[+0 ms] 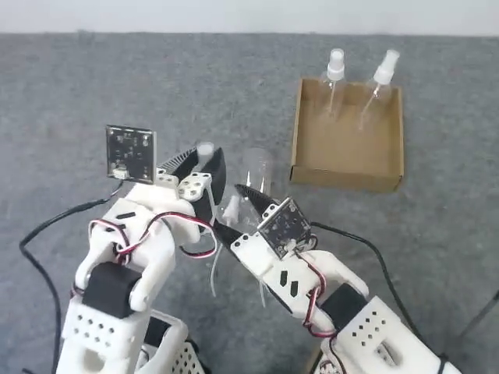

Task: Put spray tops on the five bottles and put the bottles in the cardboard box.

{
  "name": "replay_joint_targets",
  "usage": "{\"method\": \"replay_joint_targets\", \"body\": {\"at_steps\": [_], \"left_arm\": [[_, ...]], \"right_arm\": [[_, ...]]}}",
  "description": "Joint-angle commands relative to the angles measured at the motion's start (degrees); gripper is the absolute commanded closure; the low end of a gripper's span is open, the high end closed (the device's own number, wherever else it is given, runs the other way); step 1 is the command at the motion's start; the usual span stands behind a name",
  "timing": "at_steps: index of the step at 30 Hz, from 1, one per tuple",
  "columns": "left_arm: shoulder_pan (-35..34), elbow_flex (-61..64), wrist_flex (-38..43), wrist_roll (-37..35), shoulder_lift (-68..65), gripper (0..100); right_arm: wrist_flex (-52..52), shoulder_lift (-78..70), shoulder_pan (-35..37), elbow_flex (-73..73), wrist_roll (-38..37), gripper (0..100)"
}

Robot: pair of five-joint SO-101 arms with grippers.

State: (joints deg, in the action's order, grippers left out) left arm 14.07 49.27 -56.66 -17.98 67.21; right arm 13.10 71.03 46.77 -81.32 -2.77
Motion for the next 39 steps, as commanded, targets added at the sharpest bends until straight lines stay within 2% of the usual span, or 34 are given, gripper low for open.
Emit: {"method": "replay_joint_targets", "body": {"at_steps": [1,8,13,21,32,39], "left_arm": [[-0.18,-0.48,0.09,5.54,1.14,87],[-5.36,-10.86,-1.93,7.47,0.7,87],[-9.93,-11.74,-1.93,7.56,0.62,87],[-8.0,-3.56,-1.85,11.25,1.14,87],[-8.26,-4.18,-8.79,14.33,1.23,87],[-8.44,-6.55,-9.23,14.51,1.32,87]], "right_arm": [[-1.54,2.07,-1.36,0.44,0.88,99.2],[-1.54,1.98,-1.45,0.44,0.7,99.2],[-1.45,1.98,-1.45,0.44,0.7,99.2],[-1.45,1.98,-1.45,0.44,0.7,99.2],[-1.19,1.89,-1.54,0.35,0.88,99.2],[5.67,1.89,-3.47,4.57,0.97,99.2]]}}
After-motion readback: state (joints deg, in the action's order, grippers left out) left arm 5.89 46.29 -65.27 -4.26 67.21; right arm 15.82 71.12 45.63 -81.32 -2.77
